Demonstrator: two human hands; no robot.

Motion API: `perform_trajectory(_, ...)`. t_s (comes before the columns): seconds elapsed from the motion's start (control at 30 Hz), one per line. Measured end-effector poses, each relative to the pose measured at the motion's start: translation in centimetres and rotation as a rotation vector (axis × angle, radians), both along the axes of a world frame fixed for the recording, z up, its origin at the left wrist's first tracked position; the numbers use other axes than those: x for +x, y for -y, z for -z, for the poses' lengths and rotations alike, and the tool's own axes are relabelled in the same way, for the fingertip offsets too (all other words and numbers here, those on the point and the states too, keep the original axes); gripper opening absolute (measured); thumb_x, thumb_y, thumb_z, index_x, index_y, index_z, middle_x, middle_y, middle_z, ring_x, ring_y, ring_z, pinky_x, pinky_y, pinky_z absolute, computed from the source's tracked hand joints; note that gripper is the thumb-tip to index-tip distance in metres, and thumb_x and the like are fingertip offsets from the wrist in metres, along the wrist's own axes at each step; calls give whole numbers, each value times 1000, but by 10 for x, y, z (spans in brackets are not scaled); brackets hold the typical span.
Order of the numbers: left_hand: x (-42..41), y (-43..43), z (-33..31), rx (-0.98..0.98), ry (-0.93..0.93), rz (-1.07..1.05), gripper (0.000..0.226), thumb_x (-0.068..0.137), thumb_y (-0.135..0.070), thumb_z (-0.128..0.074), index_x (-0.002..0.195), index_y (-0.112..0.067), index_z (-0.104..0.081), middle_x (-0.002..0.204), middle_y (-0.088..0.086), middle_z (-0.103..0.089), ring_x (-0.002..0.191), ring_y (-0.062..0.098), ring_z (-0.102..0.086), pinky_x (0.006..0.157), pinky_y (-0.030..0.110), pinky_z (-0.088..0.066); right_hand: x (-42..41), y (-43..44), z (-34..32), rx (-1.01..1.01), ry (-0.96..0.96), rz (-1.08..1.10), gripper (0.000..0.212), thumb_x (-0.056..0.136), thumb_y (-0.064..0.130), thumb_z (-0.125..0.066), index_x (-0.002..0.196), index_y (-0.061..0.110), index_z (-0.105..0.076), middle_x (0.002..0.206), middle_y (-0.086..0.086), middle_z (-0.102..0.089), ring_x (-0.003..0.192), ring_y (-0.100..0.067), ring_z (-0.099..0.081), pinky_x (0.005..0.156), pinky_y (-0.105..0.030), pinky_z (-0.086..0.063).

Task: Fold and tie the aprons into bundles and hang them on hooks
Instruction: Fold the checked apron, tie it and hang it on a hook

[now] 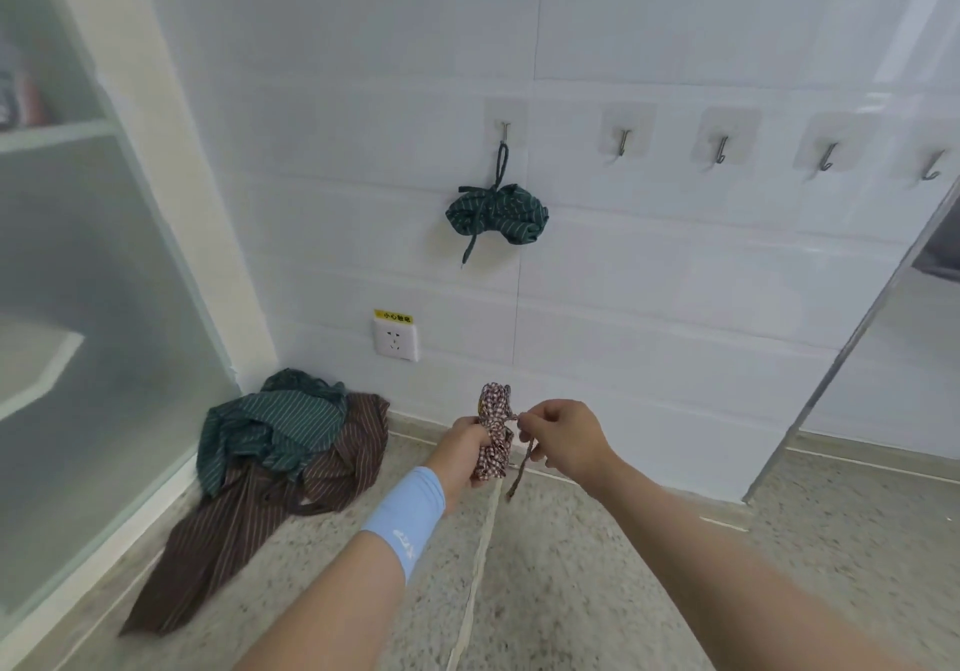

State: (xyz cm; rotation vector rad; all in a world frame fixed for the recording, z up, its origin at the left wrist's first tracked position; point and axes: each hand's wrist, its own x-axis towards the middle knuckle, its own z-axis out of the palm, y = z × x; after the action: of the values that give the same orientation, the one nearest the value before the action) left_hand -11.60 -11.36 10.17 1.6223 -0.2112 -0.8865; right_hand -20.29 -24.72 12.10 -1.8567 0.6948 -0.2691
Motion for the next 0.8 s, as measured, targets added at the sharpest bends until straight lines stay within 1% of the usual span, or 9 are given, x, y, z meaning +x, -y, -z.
perform_trajectory(0.13,-13,-44,-3,35,21,-84,19,98,-21,-42,90,-18,-58,83,4,-59,68,14,-51,56,25,-34,-6,-38,-1,57,-24,-100,20,83,15,-62,72,1,-72,76,-10,-73,57,-18,-62,56,-25,-46)
perform_trajectory(0.2,-18,-60,-3,13,56,-67,21,102,-33,-42,109,-22,-59,96,1,-65,78,12,-58,61,25,-40,-9,-53,-2,78,-73,-177,29,86,20,-57,70,0,-70,77,-8,-75,60,-17,-63,62,-26,-45)
perform_trajectory(0.27,-22,-78,0,8,84,-27,28,103,-40,-42,127,-31,-52,115,-2,-66,94,11,-61,67,27,-44,-13,-69,-4,97,-164,-241,40,91,36,-55,70,5,-71,80,-5,-77,65,-17,-65,64,-27,-44)
perform_trajectory(0.33,-28,-94,1,-19,68,1,26,102,-43,-44,128,-39,-49,121,-6,-65,104,11,-61,71,28,-46,-15,-83,-3,77,-166,-232,47,87,54,-65,80,9,-76,83,0,-77,66,-14,-66,65,-26,-47)
perform_trajectory(0.37,-32,-101,1,-32,62,9,24,102,-42,-45,126,-40,-50,122,-7,-65,106,11,-61,73,28,-48,-16,-90,-1,73,-113,-205,46,82,54,-73,84,9,-77,84,0,-77,65,-12,-67,64,-23,-49)
perform_trajectory(0.43,-35,-110,5,-40,58,3,27,101,-41,-48,128,-38,-49,123,-6,-65,110,13,-62,82,32,-53,-17,-99,2,94,-18,-175,33,80,41,-80,85,8,-79,87,-1,-77,65,-13,-68,56,-19,-48)
perform_trajectory(0.53,-36,-126,14,-33,45,-23,28,102,-36,-48,130,-34,-48,123,-3,-64,112,17,-61,93,38,-51,-20,-107,6,168,-8,-141,19,90,25,-72,87,7,-78,88,-5,-77,61,-15,-67,49,-17,-45)
perform_trajectory(0.7,-26,-133,41,34,-35,-122,33,103,-35,-44,135,-24,-45,125,6,-59,105,20,-60,75,32,-54,-10,-97,14,469,47,89,28,95,17,-49,71,11,-61,75,-6,-70,61,-23,-63,63,-29,-44)
perform_trajectory(0.8,-12,-128,55,2,-193,-226,29,101,-33,-47,123,-15,-55,112,11,-63,96,25,-61,75,36,-54,4,-83,24,569,98,191,33,98,20,-44,69,9,-54,70,-8,-66,55,-23,-57,59,-30,-43)
